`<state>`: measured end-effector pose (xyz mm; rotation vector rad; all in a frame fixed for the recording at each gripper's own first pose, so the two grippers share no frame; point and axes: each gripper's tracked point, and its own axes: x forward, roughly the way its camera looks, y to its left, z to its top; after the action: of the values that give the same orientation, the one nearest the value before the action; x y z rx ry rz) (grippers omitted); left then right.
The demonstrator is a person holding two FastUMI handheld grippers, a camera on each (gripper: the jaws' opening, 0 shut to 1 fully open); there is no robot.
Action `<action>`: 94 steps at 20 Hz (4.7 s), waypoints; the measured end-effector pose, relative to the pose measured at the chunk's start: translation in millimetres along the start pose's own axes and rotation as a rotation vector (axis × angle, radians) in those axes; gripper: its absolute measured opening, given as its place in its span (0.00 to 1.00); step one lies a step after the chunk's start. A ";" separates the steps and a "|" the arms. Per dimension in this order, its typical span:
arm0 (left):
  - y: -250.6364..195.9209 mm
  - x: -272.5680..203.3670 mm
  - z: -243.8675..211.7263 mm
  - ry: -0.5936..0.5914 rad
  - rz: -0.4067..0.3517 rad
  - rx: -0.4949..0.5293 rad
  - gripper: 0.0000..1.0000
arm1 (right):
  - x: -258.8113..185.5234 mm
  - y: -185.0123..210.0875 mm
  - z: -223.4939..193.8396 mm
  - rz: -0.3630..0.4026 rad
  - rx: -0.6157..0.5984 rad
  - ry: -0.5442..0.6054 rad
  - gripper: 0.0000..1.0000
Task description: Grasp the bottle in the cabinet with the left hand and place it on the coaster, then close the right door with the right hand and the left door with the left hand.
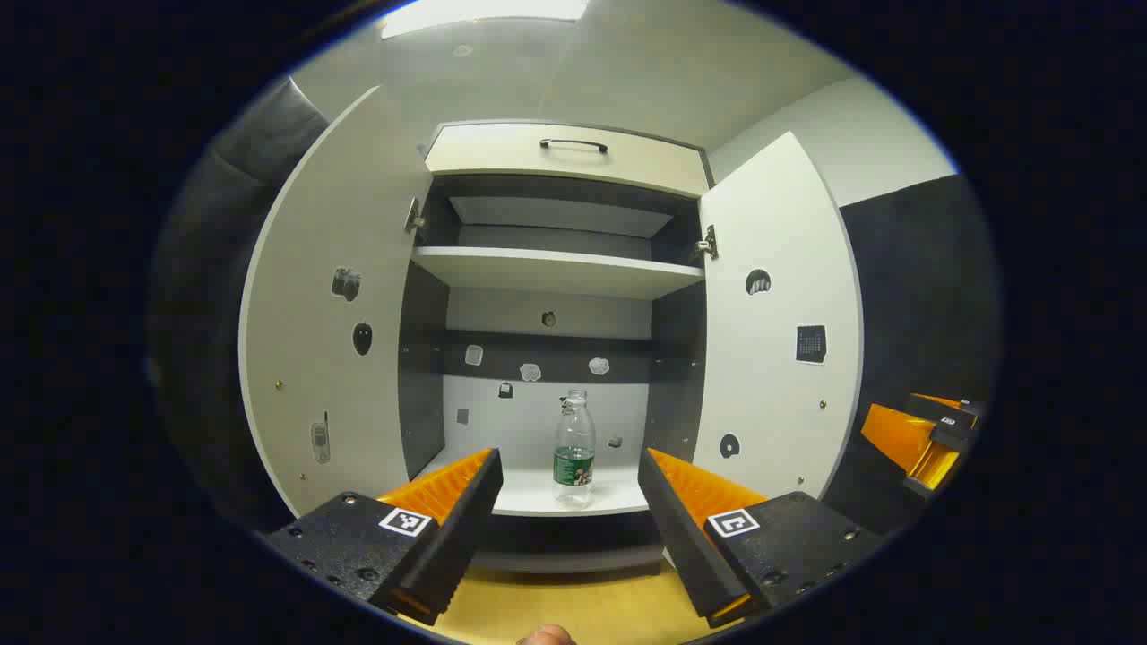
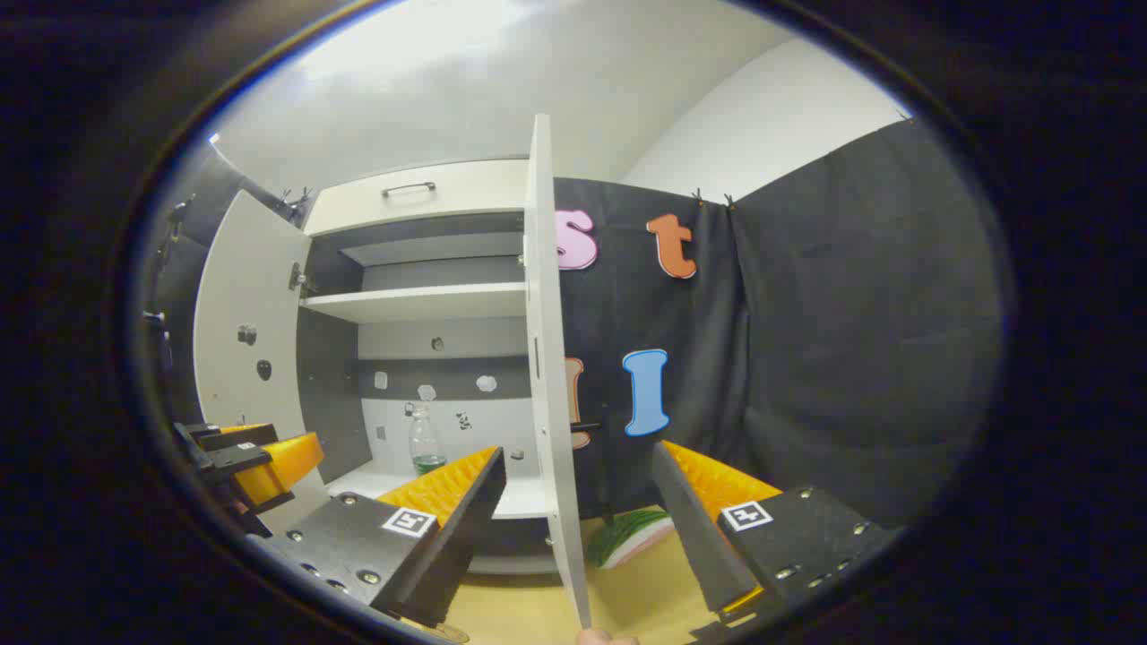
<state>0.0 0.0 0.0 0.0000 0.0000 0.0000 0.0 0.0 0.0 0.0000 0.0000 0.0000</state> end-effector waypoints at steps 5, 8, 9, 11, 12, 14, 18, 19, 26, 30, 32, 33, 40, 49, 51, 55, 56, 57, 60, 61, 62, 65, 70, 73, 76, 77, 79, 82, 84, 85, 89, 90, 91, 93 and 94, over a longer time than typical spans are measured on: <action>-0.5 -1.4 5.0 -0.005 -0.005 -0.003 0.96 | 2.5 15.5 7.2 0.033 -0.018 -0.013 1.00; -2.1 -2.5 12.5 -0.019 -0.012 -0.004 0.96 | 1.9 21.9 11.8 0.045 -0.032 -0.024 1.00; -3.3 -3.2 13.6 -0.020 -0.014 -0.006 0.96 | 3.0 24.2 12.7 0.048 -0.037 -0.027 1.00; -3.9 -2.5 15.8 -0.018 -0.017 -0.009 0.96 | 1.4 28.8 15.2 0.056 -0.043 -0.030 1.00; -3.8 -2.3 18.0 -0.023 -0.018 -0.010 0.96 | 1.9 31.1 17.8 0.060 -0.046 -0.034 1.00; -2.5 -0.8 17.0 -0.024 -0.017 -0.005 0.96 | 2.7 35.3 21.2 0.066 -0.043 -0.040 1.00; 1.0 26.4 3.0 -0.009 -0.028 0.004 0.96 | 3.2 32.5 25.4 0.060 -0.035 -0.046 1.00; 2.0 39.0 -2.9 -0.003 -0.037 0.012 0.96 | 0.6 30.5 26.0 0.055 -0.040 -0.048 1.00; 11.6 142.1 -61.1 0.087 -0.019 0.048 0.96 | -10.7 -9.5 29.1 -0.070 -0.088 -0.065 1.00; 12.5 197.6 -88.0 0.136 -0.024 0.025 0.97 | -13.8 -37.1 29.2 -0.166 -0.119 -0.069 1.00; 12.5 222.9 -97.0 0.153 -0.026 0.023 0.96 | -15.0 -49.1 28.3 -0.210 -0.124 -0.068 0.96; 12.2 234.5 -100.3 0.161 -0.027 0.026 0.96 | -14.6 -52.2 26.4 -0.229 -0.124 -0.064 1.00; 8.0 279.0 -112.3 0.184 -0.041 0.052 0.95 | -13.6 -63.0 18.4 -0.288 -0.127 -0.041 1.00; 5.6 259.2 -106.0 0.184 -0.083 0.020 0.80 | -9.0 -59.0 11.4 -0.244 -0.124 -0.033 1.00; 5.2 243.6 -98.1 0.172 -0.101 0.020 0.80 | -8.6 -58.1 11.6 -0.227 -0.121 -0.034 1.00; 1.3 202.4 -88.9 0.170 -0.140 0.037 0.80 | -8.6 -56.6 12.3 -0.188 -0.116 -0.032 1.00; 0.7 191.9 -88.5 0.170 -0.149 0.041 0.80 | -8.7 -56.6 12.9 -0.181 -0.115 -0.030 1.00; 0.5 180.8 -89.7 0.177 -0.151 0.047 0.80 | -8.2 -56.5 13.3 -0.173 -0.113 -0.027 1.00; 2.0 149.0 -101.4 0.197 -0.159 0.069 0.80 | -13.8 -54.7 12.2 -0.149 -0.108 -0.021 0.97; 3.0 139.8 -107.3 0.204 -0.164 0.070 0.79 | -22.0 -54.9 10.4 -0.142 -0.109 -0.021 1.00; 4.1 130.8 -113.5 0.210 -0.166 0.067 0.79 | -25.9 -54.3 9.3 -0.135 -0.109 -0.018 1.00; 12.5 104.8 -138.2 0.250 -0.160 0.059 0.80 | -30.1 -52.6 5.4 -0.116 -0.108 -0.006 0.96; 25.4 73.1 -186.9 0.334 -0.173 -0.002 0.80 | -32.8 -47.3 7.1 -0.096 -0.102 -0.001 1.00; 34.8 57.0 -219.7 0.384 -0.176 -0.018 0.80 | -35.8 -46.3 4.1 -0.092 -0.109 0.003 0.96; 41.0 40.6 -252.9 0.437 -0.189 -0.029 0.80 | -32.2 -45.6 2.3 -0.091 -0.116 0.008 1.00; 42.7 35.1 -264.3 0.454 -0.193 -0.030 0.80 | -32.7 -45.4 1.3 -0.089 -0.115 0.007 1.00; 44.8 24.5 -287.2 0.498 -0.199 -0.037 0.80 | -29.5 -42.2 -0.7 -0.083 -0.107 0.012 1.00; 50.6 7.0 -324.1 0.604 -0.186 -0.083 0.80 | -27.4 -38.4 -5.2 -0.072 -0.107 0.024 0.96; 55.4 -0.5 -344.2 0.653 -0.168 -0.114 0.81 | -25.4 -37.4 -7.2 -0.067 -0.115 0.028 1.00; 57.0 -2.0 -352.2 0.665 -0.161 -0.123 0.81 | -24.3 -36.1 -8.6 -0.064 -0.119 0.031 1.00; 61.0 -9.8 -388.6 0.728 -0.133 -0.133 0.81 | -23.8 -38.8 -13.3 -0.068 -0.128 0.046 1.00; 60.8 -10.5 -396.4 0.740 -0.128 -0.139 0.81 | -24.2 -40.4 -14.6 -0.072 -0.129 0.051 1.00; 60.5 -10.8 -404.6 0.760 -0.124 -0.146 0.81 | -24.2 -41.5 -15.2 -0.076 -0.130 0.054 1.00; 61.8 -13.6 -422.2 0.814 -0.110 -0.150 0.81 | -25.2 -44.1 -16.3 -0.082 -0.129 0.058 1.00; 63.0 -12.2 -426.6 0.825 -0.103 -0.151 0.81 | -26.6 -45.5 -16.5 -0.087 -0.131 0.060 1.00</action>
<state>-12.2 63.0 -426.6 -0.1506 0.8253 -0.1027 -26.6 -45.5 -16.5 -0.1308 0.0604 -0.0870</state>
